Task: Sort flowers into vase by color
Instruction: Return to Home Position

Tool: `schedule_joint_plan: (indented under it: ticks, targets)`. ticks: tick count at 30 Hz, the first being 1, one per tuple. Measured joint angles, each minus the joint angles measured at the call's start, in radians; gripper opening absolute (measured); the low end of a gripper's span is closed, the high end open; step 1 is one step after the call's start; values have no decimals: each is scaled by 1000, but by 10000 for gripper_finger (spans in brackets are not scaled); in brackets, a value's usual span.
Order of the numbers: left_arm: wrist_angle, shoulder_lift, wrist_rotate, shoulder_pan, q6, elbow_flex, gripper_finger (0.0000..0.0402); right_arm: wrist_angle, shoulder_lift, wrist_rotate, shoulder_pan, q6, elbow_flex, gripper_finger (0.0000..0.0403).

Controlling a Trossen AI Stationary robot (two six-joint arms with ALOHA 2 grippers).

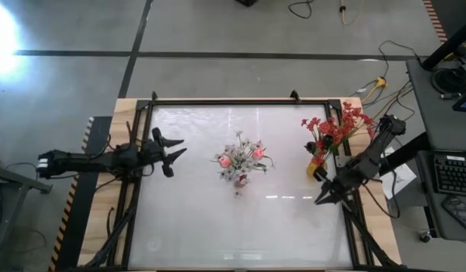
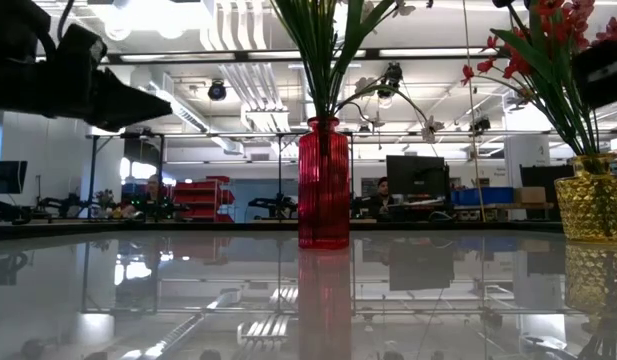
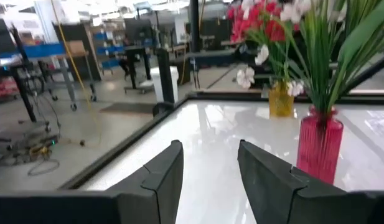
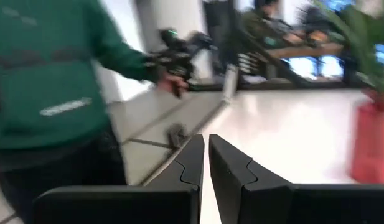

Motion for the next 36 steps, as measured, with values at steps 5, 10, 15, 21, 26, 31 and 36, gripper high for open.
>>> schedule_joint_plan:
  ticks: [5,10,15,21,26,31,36]
  targets:
    - [-132,-53,0,0,-69,0,141,-62,18,137,0,27,0,18]
    - [-166,-93,58,0,-80,-1,141,-65,53,138,0,27,0,18]
    - [-204,-135,112,0,-69,0,141,-71,80,52,0,110,0,18]
    - [-215,-211,177,0,-6,0,141,-72,90,43,0,129,0,18]
    - [-241,-254,321,0,7,0,141,-71,90,43,0,129,0,18]
    - [-246,-246,336,-1,7,1,141,-71,90,43,0,128,-1,18]
    - [-250,-217,337,-1,10,2,141,-71,90,43,0,127,-1,18]
